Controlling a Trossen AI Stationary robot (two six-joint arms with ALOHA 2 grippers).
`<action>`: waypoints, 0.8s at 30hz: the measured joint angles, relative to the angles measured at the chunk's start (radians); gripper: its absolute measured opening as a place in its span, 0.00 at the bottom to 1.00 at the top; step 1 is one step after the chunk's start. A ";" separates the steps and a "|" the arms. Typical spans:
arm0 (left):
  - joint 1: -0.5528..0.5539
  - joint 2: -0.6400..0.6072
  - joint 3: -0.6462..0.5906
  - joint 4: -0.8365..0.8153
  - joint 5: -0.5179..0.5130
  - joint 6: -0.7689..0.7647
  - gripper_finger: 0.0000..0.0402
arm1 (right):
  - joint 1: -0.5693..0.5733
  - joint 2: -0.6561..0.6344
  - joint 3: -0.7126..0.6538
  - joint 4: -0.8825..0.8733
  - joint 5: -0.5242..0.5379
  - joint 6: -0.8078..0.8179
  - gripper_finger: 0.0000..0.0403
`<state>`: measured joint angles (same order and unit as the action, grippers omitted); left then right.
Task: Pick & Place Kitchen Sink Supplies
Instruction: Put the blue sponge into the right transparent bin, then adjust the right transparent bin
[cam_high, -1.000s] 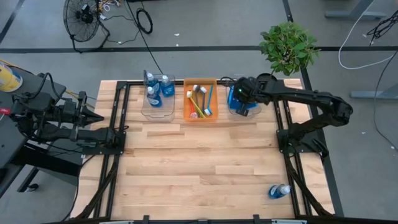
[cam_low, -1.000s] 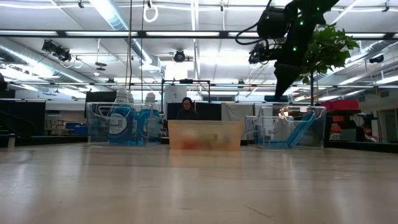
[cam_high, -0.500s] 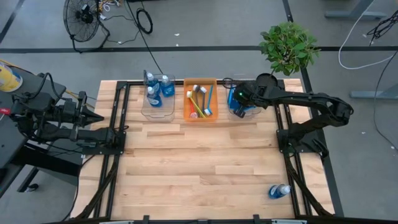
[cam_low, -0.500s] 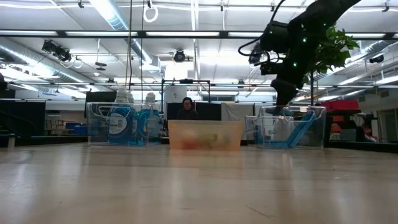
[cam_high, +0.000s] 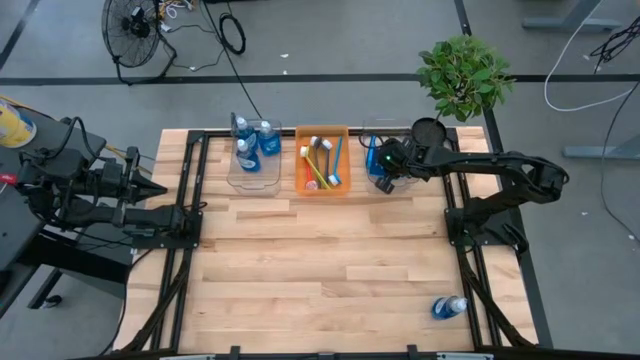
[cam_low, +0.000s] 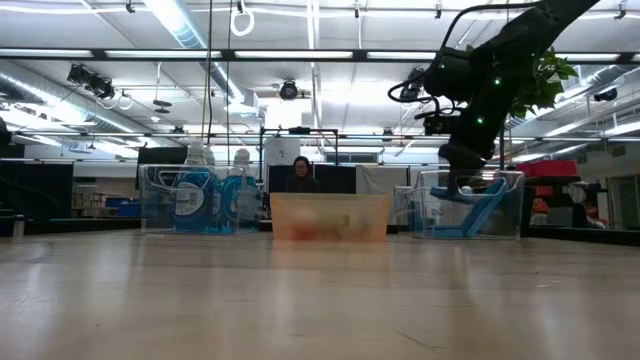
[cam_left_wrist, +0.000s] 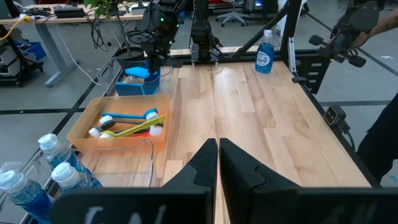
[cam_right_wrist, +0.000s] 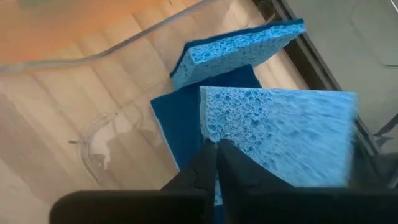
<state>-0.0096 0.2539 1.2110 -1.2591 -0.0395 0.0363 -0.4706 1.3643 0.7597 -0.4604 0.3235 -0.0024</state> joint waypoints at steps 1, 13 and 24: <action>0.000 0.000 0.000 0.000 0.000 0.000 0.06 | 0.000 0.000 0.000 0.004 0.000 0.006 0.05; 0.000 0.000 0.000 0.000 0.000 0.000 0.06 | 0.001 0.000 0.000 0.009 0.000 0.022 0.35; 0.000 0.000 0.000 0.000 0.000 0.000 0.06 | 0.090 -0.008 0.000 0.023 -0.029 0.074 0.47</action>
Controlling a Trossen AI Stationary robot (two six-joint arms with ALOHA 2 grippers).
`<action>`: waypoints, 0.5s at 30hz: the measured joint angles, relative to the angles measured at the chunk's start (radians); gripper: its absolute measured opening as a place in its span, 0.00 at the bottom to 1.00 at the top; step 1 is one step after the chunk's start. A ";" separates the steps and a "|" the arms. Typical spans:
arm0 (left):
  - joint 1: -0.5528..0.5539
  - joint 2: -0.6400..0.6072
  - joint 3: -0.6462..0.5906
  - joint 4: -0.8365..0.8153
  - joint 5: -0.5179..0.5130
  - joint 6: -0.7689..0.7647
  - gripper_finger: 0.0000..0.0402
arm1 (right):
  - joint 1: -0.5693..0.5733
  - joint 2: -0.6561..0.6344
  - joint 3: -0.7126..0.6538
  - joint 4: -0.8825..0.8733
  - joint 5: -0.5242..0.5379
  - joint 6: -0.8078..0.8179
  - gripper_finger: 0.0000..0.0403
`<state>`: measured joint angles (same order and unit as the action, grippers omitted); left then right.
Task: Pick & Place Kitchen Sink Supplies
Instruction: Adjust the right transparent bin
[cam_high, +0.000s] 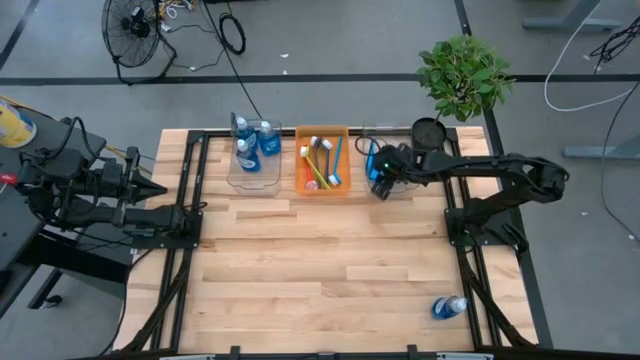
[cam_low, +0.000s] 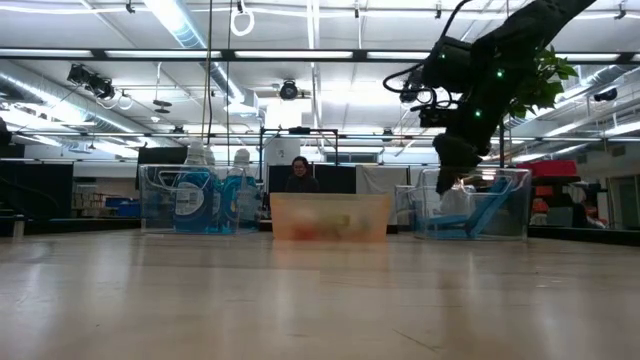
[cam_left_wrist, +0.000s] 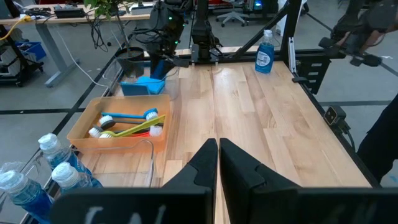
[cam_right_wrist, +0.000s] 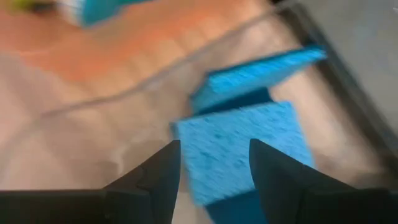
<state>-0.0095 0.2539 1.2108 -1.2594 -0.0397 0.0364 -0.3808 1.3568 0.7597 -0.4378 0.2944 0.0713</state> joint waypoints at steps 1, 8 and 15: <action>0.000 0.000 0.000 0.000 0.000 0.000 0.06 | 0.014 -0.003 0.000 0.001 -0.019 0.003 0.47; 0.000 0.000 0.000 0.000 0.000 0.000 0.06 | 0.052 -0.048 0.000 0.078 -0.046 -0.002 0.45; 0.000 0.000 0.000 0.000 0.000 0.000 0.06 | 0.068 -0.116 0.000 0.126 0.000 0.021 0.38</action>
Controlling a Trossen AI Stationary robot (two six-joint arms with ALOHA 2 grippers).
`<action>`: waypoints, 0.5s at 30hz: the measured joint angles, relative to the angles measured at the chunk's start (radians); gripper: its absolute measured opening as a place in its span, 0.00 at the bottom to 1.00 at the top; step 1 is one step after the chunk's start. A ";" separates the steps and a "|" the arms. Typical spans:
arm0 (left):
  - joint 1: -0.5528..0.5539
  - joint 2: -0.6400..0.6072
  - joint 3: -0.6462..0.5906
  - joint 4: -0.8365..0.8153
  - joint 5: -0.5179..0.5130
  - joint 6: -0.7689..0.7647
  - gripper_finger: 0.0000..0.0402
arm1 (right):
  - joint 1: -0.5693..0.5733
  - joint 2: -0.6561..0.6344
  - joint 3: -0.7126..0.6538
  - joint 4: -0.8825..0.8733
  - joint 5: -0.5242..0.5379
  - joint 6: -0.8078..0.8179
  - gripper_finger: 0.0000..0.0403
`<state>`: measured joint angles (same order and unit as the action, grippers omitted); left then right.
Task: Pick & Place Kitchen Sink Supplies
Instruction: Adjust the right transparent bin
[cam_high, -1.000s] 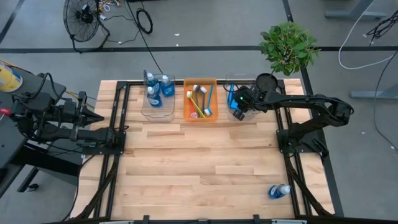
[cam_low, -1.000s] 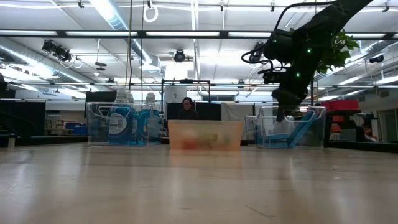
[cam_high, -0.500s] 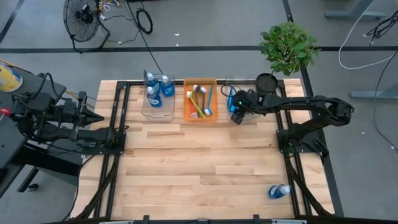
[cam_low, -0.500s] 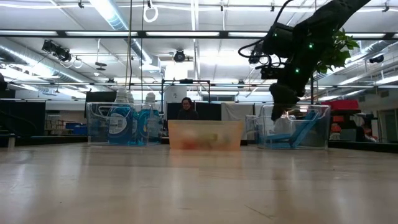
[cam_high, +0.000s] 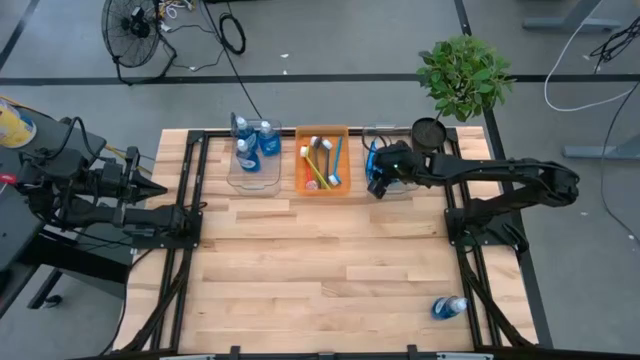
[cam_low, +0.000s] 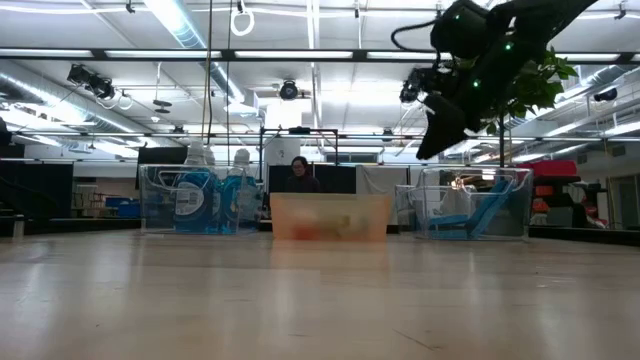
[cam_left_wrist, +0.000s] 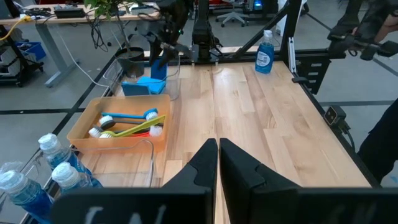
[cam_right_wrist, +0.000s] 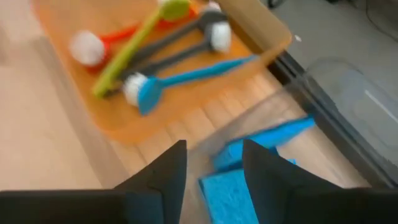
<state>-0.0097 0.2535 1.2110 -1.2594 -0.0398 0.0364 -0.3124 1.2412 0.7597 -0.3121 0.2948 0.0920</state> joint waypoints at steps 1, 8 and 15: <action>0.000 0.000 0.000 0.000 0.000 0.000 0.06 | 0.007 -0.009 0.000 0.011 -0.011 0.001 0.37; 0.000 0.000 0.000 0.000 0.000 0.000 0.06 | 0.060 -0.051 0.001 0.043 -0.346 -0.002 0.28; 0.000 0.000 0.000 0.000 0.000 0.000 0.06 | 0.125 -0.051 0.001 0.004 -0.532 -0.003 0.15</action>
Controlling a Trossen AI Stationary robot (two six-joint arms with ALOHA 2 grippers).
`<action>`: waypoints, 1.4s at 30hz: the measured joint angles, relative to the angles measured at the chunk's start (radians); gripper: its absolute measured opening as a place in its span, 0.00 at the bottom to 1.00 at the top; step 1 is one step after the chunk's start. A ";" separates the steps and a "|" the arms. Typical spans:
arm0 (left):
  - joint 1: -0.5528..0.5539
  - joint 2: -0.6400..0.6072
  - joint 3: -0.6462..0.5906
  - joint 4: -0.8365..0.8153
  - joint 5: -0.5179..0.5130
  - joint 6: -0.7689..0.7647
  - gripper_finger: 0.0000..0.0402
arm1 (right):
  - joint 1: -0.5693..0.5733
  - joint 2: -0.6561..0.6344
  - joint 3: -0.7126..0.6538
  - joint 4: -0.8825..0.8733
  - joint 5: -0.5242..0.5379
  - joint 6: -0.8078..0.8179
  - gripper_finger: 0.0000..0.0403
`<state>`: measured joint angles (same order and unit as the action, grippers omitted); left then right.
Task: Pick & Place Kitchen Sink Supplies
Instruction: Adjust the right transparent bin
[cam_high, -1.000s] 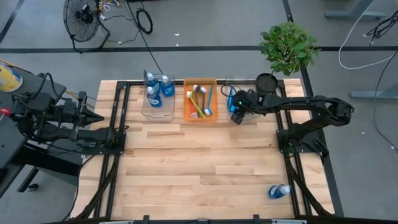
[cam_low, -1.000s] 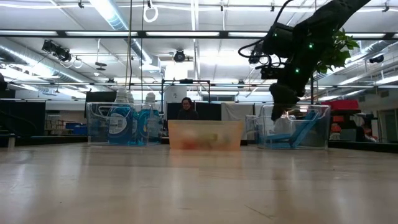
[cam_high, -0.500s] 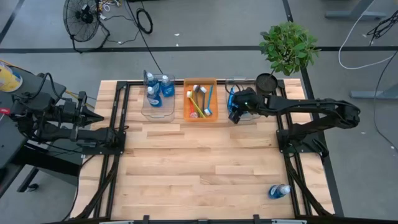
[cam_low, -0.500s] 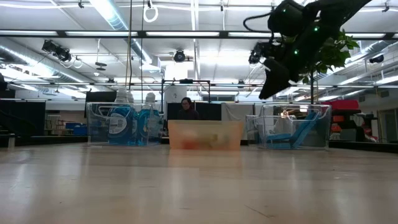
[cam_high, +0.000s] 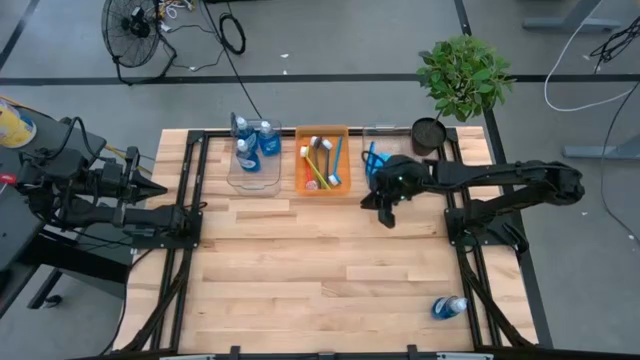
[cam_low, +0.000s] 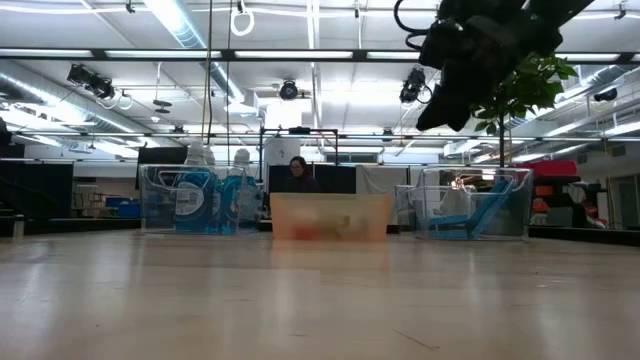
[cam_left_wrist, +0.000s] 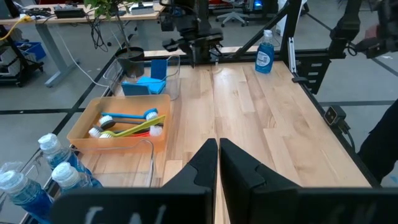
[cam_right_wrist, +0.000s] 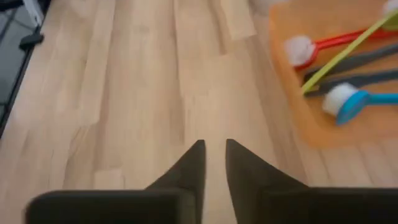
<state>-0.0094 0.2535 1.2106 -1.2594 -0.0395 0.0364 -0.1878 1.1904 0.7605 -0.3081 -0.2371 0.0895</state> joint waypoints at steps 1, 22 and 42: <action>0.000 0.000 0.000 0.000 0.000 0.000 0.06 | 0.007 0.000 0.000 -0.013 0.004 0.000 0.13; 0.000 0.000 0.000 0.000 0.000 0.000 0.06 | 0.022 0.003 -0.226 -0.039 0.371 0.179 0.00; 0.000 0.000 0.000 0.000 0.000 0.000 0.06 | 0.022 0.003 -0.226 0.062 0.550 0.167 0.00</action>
<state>-0.0096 0.2535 1.2110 -1.2591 -0.0398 0.0364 -0.1653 1.1931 0.5346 -0.2463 0.3127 0.2566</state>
